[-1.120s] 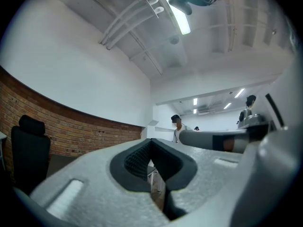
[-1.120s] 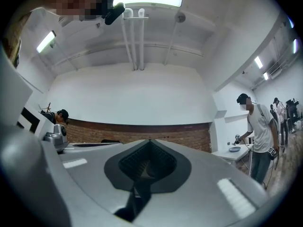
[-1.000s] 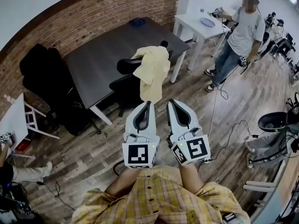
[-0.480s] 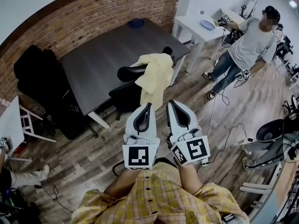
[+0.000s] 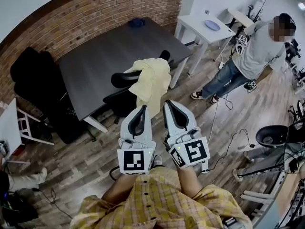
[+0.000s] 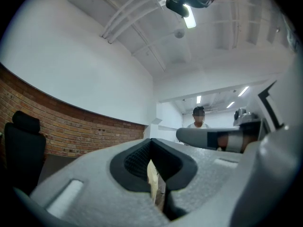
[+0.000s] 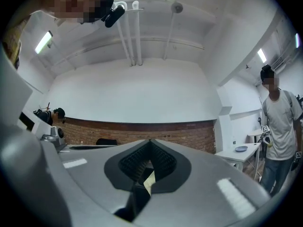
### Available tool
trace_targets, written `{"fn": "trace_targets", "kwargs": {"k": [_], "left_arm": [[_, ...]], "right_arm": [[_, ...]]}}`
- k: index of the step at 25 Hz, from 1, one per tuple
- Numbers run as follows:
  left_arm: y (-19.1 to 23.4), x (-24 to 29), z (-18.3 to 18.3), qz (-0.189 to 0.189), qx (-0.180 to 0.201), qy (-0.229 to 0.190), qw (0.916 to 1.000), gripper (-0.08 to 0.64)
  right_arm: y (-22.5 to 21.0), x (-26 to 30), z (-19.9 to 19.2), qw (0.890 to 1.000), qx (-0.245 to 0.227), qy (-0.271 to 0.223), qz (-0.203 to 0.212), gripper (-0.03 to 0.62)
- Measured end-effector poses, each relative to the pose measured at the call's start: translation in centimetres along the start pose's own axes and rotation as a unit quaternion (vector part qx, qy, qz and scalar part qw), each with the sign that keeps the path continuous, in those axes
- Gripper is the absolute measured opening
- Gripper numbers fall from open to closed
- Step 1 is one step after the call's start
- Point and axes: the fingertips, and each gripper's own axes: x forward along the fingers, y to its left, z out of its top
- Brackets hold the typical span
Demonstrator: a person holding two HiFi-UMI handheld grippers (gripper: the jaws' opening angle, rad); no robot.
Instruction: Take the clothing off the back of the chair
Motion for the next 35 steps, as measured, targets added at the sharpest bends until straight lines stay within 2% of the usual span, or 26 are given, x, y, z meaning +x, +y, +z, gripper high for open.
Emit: {"fn": "trace_targets", "kwargs": {"k": [5,10,16,23,32,35], "left_arm": [[-0.9,2.1,-0.2,0.015,0.005,0.001,0.9999,0.000],[-1.7,3.4,-1.3,0.025,0.026,0.014,0.9993,0.000],[-2.7,4.7,-1.1,0.040,0.032,0.001,0.9987,0.000],[-1.9,5.3,-1.8,0.055,0.043,0.015,0.9975,0.000],[-0.9,5.7,-1.7,0.065,0.043,0.017,0.9968,0.000],[-0.5,5.6,-2.1,0.069,0.041,0.018,0.9966,0.000]], "right_arm": [[-2.6,0.6,0.0,1.000,0.002,0.001,0.007,0.003],[-4.7,1.3,-0.6,1.000,0.007,0.006,0.017,0.003],[-6.1,2.5,-0.9,0.999,0.015,0.008,0.040,0.002],[-6.5,5.3,-2.5,0.998,0.022,0.025,0.054,0.028],[-8.3,9.4,-3.3,0.997,0.028,0.048,0.044,0.171],[-8.6,10.8,-3.9,0.997,0.025,0.058,0.046,0.196]]}}
